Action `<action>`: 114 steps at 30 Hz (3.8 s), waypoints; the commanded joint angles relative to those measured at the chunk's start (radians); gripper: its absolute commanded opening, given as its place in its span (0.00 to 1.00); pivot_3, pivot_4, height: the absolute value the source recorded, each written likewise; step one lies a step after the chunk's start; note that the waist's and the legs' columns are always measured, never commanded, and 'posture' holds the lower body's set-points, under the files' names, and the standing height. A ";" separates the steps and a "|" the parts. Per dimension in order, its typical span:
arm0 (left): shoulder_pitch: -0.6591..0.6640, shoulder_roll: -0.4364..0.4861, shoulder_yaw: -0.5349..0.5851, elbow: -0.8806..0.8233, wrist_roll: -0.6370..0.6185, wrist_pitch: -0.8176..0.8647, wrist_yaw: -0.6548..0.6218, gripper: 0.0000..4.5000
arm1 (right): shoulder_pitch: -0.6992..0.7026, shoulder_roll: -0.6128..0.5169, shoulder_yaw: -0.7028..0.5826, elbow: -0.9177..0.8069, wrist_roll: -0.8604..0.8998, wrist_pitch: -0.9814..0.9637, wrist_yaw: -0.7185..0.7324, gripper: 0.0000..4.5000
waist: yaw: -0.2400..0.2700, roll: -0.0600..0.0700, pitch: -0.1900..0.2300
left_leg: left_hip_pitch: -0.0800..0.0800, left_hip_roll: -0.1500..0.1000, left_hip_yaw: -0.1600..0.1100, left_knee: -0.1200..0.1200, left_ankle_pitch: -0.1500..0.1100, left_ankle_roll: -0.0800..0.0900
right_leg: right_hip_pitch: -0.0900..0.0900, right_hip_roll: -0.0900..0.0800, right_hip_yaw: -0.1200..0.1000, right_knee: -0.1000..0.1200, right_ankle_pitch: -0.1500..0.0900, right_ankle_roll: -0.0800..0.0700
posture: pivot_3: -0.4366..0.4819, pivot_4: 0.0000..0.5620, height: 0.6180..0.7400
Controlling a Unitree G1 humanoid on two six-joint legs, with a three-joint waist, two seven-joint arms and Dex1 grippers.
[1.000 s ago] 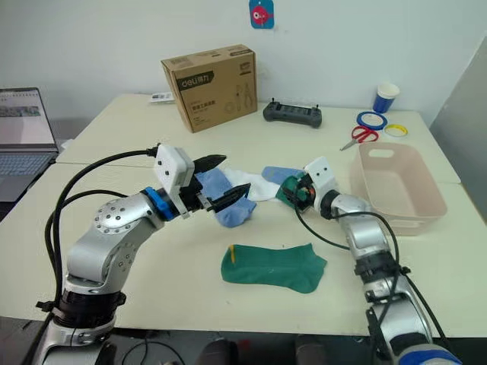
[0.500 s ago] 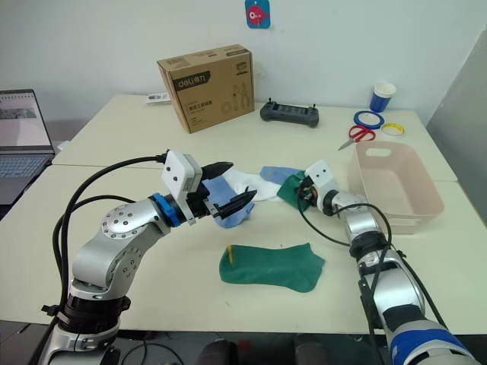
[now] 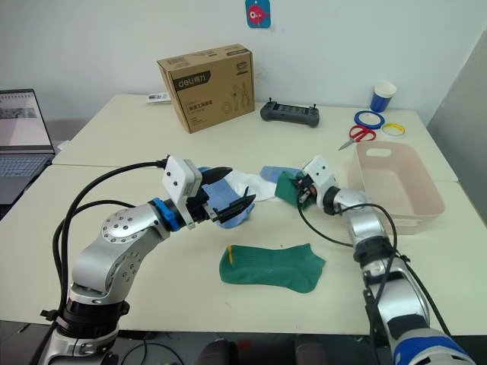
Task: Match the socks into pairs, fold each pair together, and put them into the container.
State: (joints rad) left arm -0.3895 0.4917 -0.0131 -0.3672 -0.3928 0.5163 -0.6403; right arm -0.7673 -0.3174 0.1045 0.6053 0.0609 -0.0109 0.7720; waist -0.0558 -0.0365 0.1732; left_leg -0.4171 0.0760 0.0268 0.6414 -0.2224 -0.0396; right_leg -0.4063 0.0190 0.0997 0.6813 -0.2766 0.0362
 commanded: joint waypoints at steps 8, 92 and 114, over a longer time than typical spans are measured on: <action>0.052 0.040 0.072 -0.088 -0.113 0.085 -0.029 1.00 | 0.245 -0.194 0.069 -0.471 0.053 -0.105 0.288 0.00 | 0.003 0.000 0.000 | 0.000 0.000 0.000 0.000 0.000 0.000 | 0.000 0.000 0.000 0.000 -0.002 0.003 | 0.48 0.27 1.00; -0.397 -0.319 -0.284 0.990 0.401 -0.496 -0.335 0.00 | 0.975 -0.437 -0.180 -1.170 0.684 0.795 0.096 0.00 | 0.023 0.000 0.000 | -0.002 -0.012 -0.015 0.003 0.000 0.001 | 0.003 -0.003 -0.003 0.000 -0.004 0.009 | 0.48 0.27 1.00; -0.043 -0.098 -0.083 0.063 0.191 0.209 -0.171 0.00 | 0.618 -0.547 -0.194 -0.963 0.810 0.934 0.220 0.00 | 0.022 0.000 0.000 | -0.002 -0.011 -0.015 0.003 0.000 0.001 | 0.003 -0.003 -0.003 0.000 -0.004 0.009 | 0.48 0.27 1.00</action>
State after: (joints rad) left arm -0.4357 0.3877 -0.1099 -0.2067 -0.1744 0.6632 -0.8423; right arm -0.1380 -0.8551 -0.0982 -0.3580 0.8775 0.9374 0.9493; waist -0.0339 -0.0366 0.1734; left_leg -0.4193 0.0648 0.0115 0.6446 -0.2225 -0.0389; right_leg -0.4032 0.0157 0.0970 0.6814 -0.2807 0.0454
